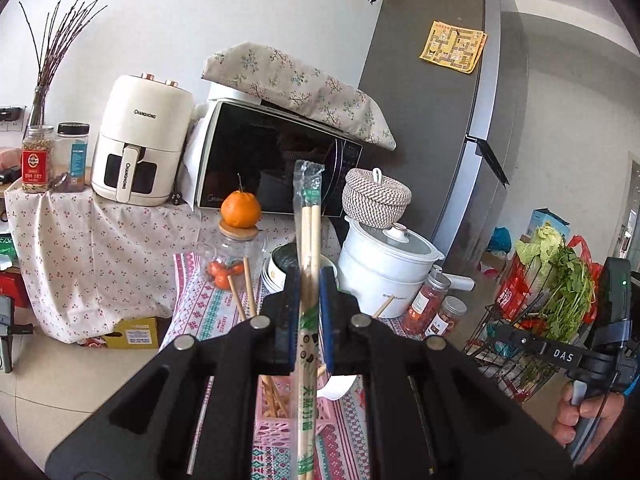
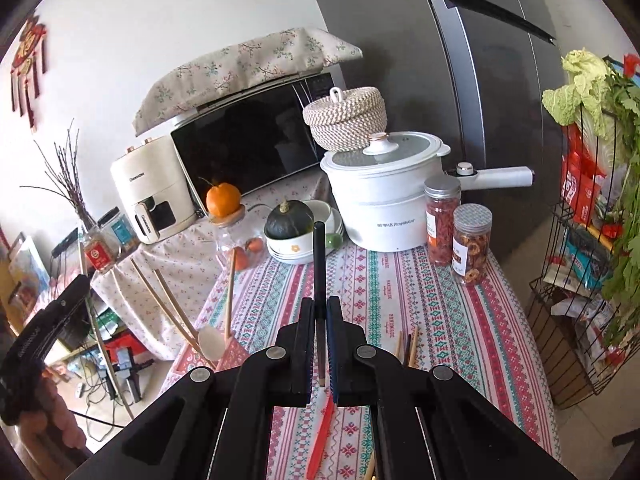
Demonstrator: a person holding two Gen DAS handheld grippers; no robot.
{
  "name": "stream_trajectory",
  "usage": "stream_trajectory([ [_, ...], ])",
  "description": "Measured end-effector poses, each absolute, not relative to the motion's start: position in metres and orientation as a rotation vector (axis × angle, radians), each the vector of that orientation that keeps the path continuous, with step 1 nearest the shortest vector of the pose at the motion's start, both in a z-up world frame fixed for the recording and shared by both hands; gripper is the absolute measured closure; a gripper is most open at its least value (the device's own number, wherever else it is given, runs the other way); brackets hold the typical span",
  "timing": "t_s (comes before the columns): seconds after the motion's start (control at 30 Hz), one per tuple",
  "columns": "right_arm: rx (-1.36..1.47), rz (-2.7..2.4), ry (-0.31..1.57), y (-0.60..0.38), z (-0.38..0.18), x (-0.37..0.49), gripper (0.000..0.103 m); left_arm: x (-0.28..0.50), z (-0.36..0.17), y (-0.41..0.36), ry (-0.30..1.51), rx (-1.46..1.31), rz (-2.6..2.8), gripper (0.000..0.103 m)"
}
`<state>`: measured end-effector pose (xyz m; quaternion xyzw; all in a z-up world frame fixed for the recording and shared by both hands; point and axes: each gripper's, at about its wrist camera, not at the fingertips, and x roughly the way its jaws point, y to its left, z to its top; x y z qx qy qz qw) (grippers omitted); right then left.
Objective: Organize utensils
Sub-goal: 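Drop the wrapped chopsticks into the pink basket with the left tool while the right tool carries the black chopstick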
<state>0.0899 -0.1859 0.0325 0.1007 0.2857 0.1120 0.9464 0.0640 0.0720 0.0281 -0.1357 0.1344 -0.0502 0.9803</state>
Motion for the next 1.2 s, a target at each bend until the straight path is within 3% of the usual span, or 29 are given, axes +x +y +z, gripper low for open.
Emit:
stream_trajectory([
  [0.53, 0.197, 0.284, 0.599, -0.186, 0.037, 0.100, 0.098, 0.111, 0.000, 0.037, 0.103, -0.128, 0.118, 0.092],
  [0.83, 0.187, 0.292, 0.606, -0.179, 0.034, 0.101, 0.098, 0.117, -0.026, 0.042, 0.166, -0.137, 0.161, 0.091],
  [1.03, 0.189, 0.304, 0.604, -0.174, 0.036, 0.101, 0.098, 0.109, -0.022, 0.040, 0.282, -0.085, 0.194, 0.083],
  [1.1, 0.186, 0.312, 0.600, -0.170, 0.038, 0.100, 0.097, 0.103, -0.018, 0.042, 0.334, -0.077, 0.195, 0.073],
  [1.17, 0.182, 0.323, 0.594, -0.166, 0.041, 0.098, 0.097, 0.097, -0.015, 0.046, 0.398, -0.086, 0.181, 0.049],
  [1.2, 0.179, 0.328, 0.589, -0.164, 0.043, 0.096, 0.097, 0.094, -0.014, 0.049, 0.428, -0.090, 0.173, 0.046],
])
